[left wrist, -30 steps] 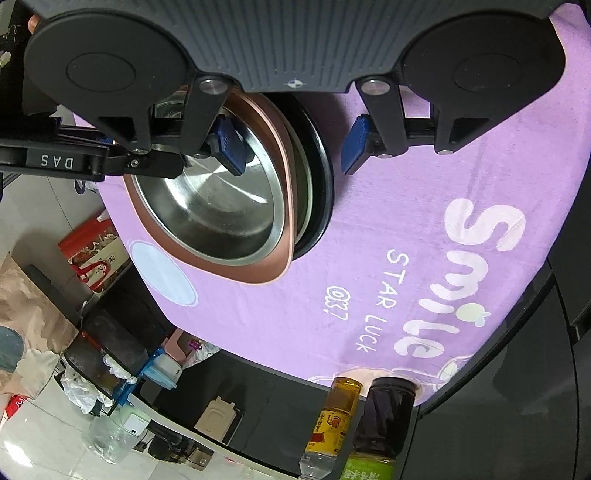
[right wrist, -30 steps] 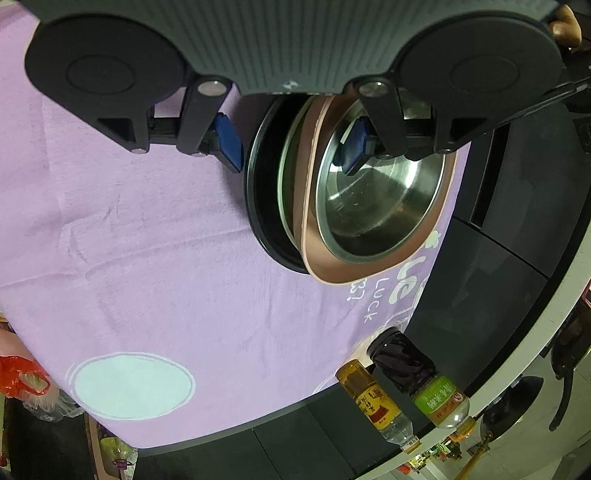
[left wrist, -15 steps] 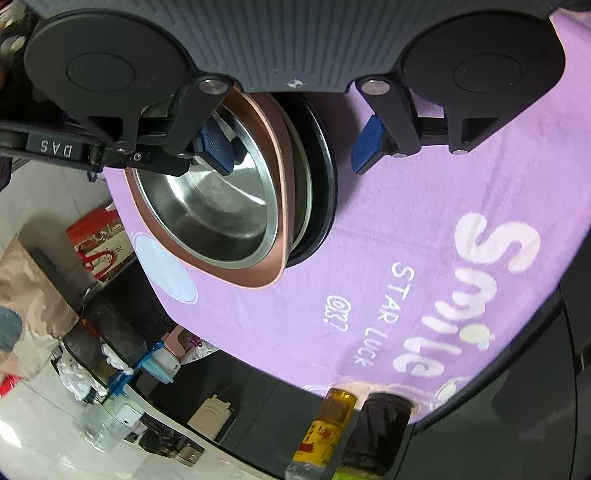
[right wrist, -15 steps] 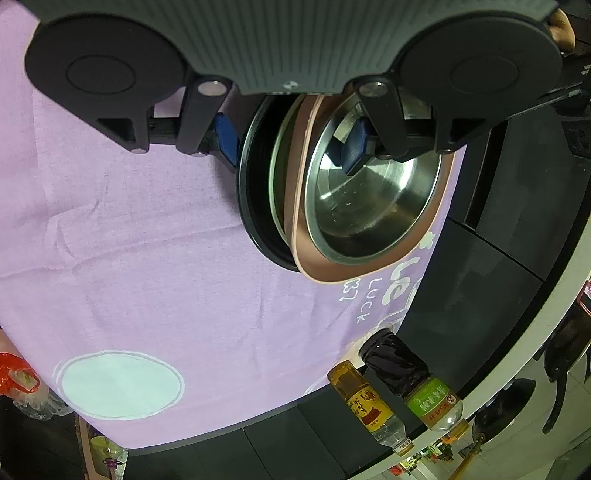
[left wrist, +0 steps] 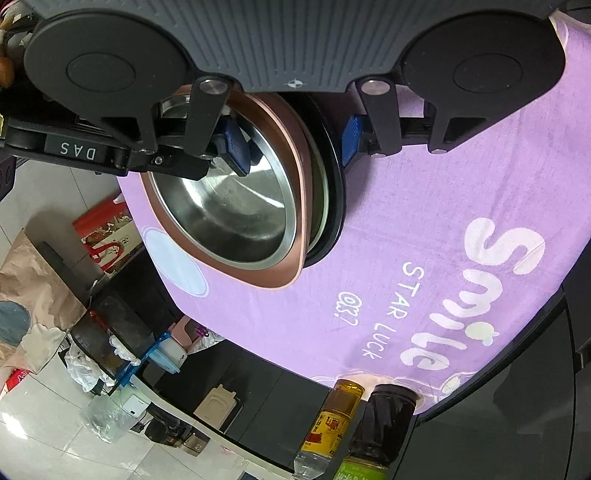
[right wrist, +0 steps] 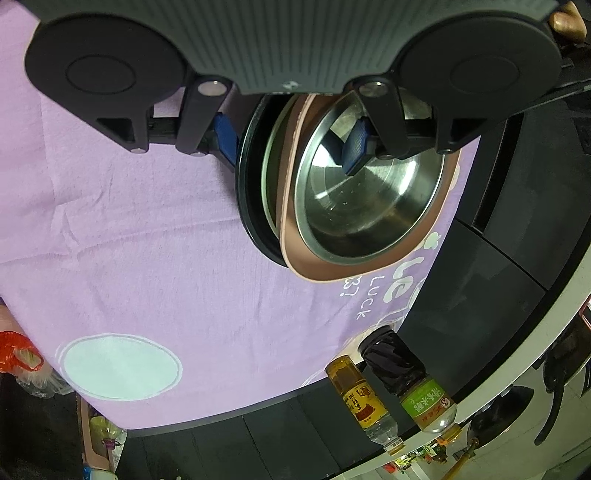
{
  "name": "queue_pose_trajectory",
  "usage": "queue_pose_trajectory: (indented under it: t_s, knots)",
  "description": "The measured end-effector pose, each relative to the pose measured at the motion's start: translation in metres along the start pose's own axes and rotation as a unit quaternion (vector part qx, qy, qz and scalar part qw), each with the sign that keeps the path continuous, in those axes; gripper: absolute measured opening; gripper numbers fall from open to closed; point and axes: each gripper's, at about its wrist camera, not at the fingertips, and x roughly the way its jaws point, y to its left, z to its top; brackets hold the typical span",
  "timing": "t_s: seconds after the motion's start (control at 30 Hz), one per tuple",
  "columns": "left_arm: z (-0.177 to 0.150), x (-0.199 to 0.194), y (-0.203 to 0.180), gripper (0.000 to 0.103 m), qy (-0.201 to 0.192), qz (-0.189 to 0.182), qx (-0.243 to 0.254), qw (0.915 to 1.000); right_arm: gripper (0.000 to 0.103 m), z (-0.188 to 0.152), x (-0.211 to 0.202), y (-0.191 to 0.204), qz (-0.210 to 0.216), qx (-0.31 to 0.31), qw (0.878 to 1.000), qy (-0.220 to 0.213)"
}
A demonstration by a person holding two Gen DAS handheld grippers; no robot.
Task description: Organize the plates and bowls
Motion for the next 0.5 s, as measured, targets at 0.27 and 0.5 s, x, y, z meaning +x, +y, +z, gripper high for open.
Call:
queue_pose_trajectory:
  t_s: [0.27,0.5]
  knots:
    - [-0.0011,-0.0004,-0.0027,0.049,-0.004,0.004,0.01,0.9999,0.058,0.0012,0.0013,0.0002,0.002,0.002,1.0,0.003]
    - [0.0021,-0.0023,-0.0067,0.049,-0.011,0.006,0.018,0.9998,0.058,0.0041,0.0012,0.0026,0.001,0.0,1.0,0.002]
